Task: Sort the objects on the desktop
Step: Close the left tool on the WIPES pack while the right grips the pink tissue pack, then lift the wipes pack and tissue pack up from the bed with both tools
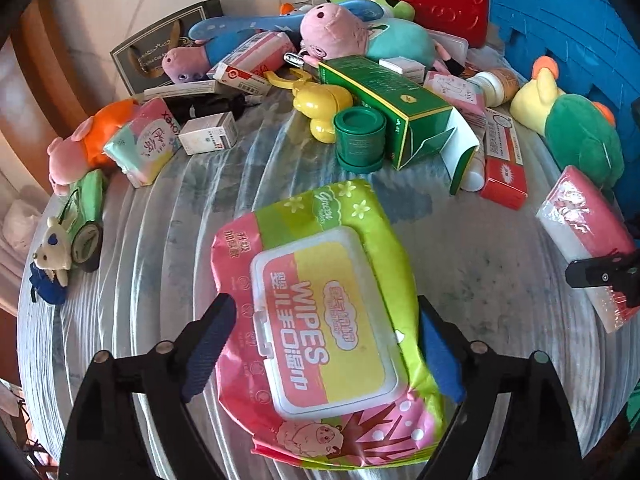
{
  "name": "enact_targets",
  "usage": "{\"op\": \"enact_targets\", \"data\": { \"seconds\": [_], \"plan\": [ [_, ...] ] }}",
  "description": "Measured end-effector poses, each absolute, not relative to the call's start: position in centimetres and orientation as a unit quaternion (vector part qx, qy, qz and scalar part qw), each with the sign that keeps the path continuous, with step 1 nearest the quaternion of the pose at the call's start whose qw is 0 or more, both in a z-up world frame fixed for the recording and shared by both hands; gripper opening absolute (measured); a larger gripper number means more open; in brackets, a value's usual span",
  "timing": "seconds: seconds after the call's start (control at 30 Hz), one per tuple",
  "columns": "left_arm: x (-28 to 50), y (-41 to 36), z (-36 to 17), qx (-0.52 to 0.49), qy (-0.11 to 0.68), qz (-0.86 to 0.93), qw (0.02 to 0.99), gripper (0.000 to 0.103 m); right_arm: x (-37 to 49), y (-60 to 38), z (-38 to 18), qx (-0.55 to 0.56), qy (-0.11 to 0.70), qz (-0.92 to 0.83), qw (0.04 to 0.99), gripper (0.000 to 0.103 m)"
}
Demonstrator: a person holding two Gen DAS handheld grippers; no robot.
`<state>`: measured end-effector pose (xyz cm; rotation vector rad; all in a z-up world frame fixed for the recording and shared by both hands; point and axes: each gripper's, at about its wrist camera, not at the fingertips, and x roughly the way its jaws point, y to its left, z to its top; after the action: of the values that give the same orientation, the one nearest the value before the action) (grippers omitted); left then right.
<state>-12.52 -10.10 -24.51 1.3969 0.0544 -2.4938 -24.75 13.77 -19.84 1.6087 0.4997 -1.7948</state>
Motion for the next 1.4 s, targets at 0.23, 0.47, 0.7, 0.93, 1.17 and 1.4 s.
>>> {"op": "enact_targets", "data": {
  "seconds": [0.23, 0.47, 0.7, 0.93, 1.17, 1.4],
  "plan": [
    [-12.0, -11.1, -25.9, 0.488, 0.047, -0.857, 0.159, 0.103, -25.1, 14.4, -19.5, 0.617, 0.192, -0.685, 0.337, 0.093],
    [-12.0, -9.6, -26.2, 0.499, 0.005, -0.854, 0.149, 0.081, -24.2, 14.0, -19.6, 0.613, 0.199, -0.685, 0.34, 0.093],
    [-11.4, -9.5, -25.1, 0.498, -0.003, -0.857, 0.136, 0.063, -23.4, 11.2, -19.8, 0.603, 0.197, -0.698, 0.334, 0.091],
    [-10.9, -8.8, -23.8, 0.491, -0.023, -0.862, 0.127, 0.062, -22.4, 9.7, -19.0, 0.586, 0.195, -0.708, 0.342, 0.09],
    [-10.8, -9.0, -20.4, 0.459, -0.034, -0.879, 0.126, 0.062, -22.6, 11.4, -15.3, 0.568, 0.168, -0.723, 0.356, 0.09],
    [-11.2, -8.7, -15.1, 0.408, -0.056, -0.904, 0.114, 0.062, -21.4, 7.5, -11.4, 0.525, 0.127, -0.755, 0.372, 0.09]
  ]
}}
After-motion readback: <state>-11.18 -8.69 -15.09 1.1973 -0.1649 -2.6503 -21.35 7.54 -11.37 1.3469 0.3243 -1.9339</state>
